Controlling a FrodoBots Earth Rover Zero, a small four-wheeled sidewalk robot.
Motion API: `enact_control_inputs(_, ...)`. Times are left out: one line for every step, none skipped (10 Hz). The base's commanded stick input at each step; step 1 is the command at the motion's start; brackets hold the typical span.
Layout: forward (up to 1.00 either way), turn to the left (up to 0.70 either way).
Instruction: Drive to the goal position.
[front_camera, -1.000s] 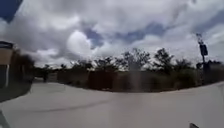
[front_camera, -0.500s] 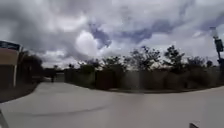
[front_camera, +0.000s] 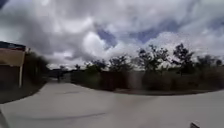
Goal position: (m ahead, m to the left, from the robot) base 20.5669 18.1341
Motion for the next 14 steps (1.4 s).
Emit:
enact_control_inputs(0.58, 0.14)
enact_control_inputs(0.57, 0.14)
enact_control_inputs(0.46, 0.28)
enact_control_inputs(0.43, 0.27)
enact_control_inputs(0.41, 0.25)
enact_control_inputs(0.40, 0.24)
enact_control_inputs(0.39, 0.24)
enact_control_inputs(0.38, 0.45)
enact_control_inputs(0.36, 0.90)
enact_control_inputs(0.35, 0.87)
enact_control_inputs(0.35, 0.87)
enact_control_inputs(0.34, 0.86)
enact_control_inputs(0.33, 0.81)
enact_control_inputs(0.32, 0.80)
